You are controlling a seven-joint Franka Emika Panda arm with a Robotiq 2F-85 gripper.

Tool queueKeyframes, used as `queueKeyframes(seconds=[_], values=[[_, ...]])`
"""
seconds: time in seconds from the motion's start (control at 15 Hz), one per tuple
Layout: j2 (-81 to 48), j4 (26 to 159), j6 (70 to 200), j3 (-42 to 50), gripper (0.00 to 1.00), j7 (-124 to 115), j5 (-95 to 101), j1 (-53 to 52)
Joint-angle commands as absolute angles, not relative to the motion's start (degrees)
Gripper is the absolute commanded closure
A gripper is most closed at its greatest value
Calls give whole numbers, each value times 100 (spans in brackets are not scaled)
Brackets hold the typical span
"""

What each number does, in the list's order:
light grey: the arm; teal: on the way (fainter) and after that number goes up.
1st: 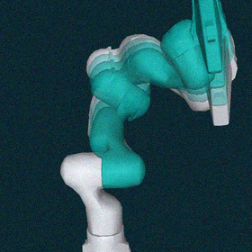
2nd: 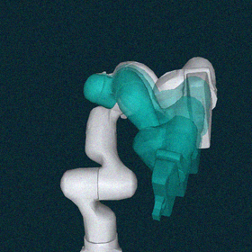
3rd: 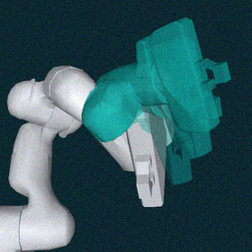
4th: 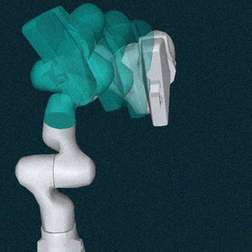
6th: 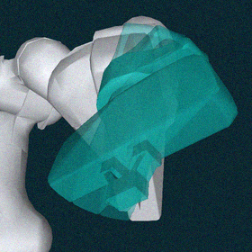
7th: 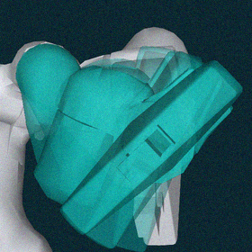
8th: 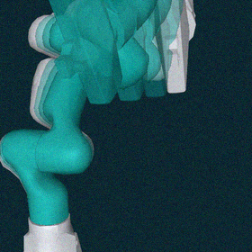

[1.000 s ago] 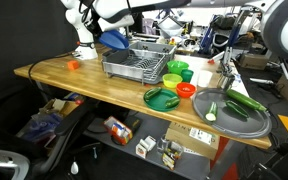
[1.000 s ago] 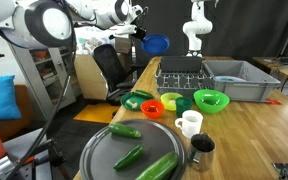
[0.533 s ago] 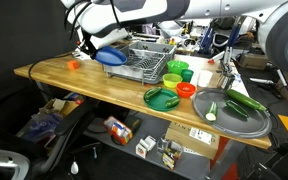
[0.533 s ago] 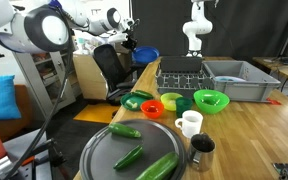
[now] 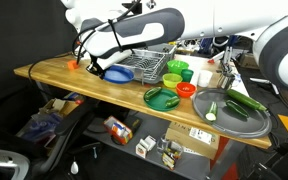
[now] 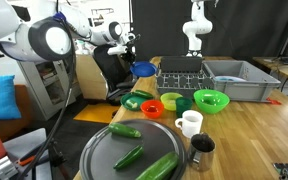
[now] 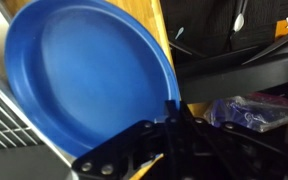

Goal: Pick up the blue plate from the dish rack and put it on the table.

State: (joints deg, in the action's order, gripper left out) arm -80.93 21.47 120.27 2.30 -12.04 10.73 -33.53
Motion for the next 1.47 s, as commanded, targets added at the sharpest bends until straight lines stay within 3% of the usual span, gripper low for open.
queueKeyframes(seconds=[0.0,0.73,0.8,1.0,1.4], values=[[-8245,2039,11530,226,99,-1405,907,-3293],[-8398,2081,11034,264,96,-1775,827,-3156],[-8398,2083,11043,267,69,-1811,830,-3163],[-8398,2107,11119,288,62,-1919,846,-3173],[-8398,2082,11171,374,19,-2140,897,-3192]])
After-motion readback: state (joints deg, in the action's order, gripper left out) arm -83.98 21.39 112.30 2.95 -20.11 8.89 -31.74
